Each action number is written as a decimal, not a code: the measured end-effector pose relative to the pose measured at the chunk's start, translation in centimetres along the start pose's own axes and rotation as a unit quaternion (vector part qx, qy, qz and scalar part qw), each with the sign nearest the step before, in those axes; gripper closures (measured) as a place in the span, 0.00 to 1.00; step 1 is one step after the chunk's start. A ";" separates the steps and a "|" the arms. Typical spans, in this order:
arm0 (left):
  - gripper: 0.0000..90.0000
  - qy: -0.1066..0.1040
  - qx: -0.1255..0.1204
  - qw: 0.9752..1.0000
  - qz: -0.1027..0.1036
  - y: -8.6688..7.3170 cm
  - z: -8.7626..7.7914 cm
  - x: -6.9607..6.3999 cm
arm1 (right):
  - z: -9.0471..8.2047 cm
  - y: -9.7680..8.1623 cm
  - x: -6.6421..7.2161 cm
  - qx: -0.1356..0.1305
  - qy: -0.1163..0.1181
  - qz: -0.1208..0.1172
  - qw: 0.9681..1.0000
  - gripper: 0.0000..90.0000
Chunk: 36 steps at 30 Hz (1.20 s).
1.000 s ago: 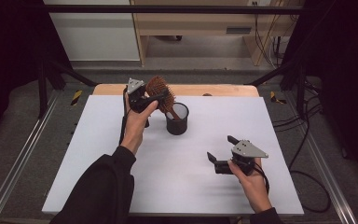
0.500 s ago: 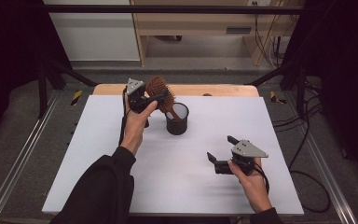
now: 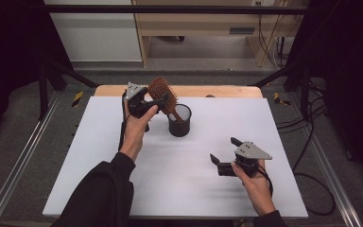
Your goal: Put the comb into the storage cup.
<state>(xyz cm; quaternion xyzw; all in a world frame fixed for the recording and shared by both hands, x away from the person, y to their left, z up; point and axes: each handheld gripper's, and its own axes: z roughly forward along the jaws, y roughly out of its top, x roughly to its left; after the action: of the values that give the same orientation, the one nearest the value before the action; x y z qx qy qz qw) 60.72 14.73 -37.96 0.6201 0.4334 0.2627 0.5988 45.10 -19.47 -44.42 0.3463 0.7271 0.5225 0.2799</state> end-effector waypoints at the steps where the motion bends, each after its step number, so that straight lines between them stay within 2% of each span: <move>1: 0.05 0.002 -0.002 1.000 0.001 0.0 -0.1 0.0 | 0.0 0.0 0.0 0.001 -0.001 0.000 1.000 0.04; 6: 0.05 0.004 -0.002 1.000 0.008 0.3 -0.7 0.0 | 0.0 0.0 0.1 0.001 0.001 -0.002 1.000 0.04; 17: 0.05 0.005 0.008 1.000 0.012 -0.7 -1.6 0.3 | 0.1 0.0 0.2 0.001 0.001 -0.003 1.000 0.04; 22: 0.05 0.003 0.002 1.000 0.009 -0.6 -2.3 0.3 | 0.1 0.0 0.1 0.001 0.003 -0.001 1.000 0.04; 36: 0.04 -0.003 -0.002 1.000 0.021 0.0 -4.3 0.4 | 0.2 0.0 0.1 0.004 0.005 0.001 1.000 0.04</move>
<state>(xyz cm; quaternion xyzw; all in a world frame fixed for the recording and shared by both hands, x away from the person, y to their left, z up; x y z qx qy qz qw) 57.24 17.28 -37.39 0.6286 0.4179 0.2746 0.5957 45.22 -19.30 -44.50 0.3454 0.7301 0.5219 0.2744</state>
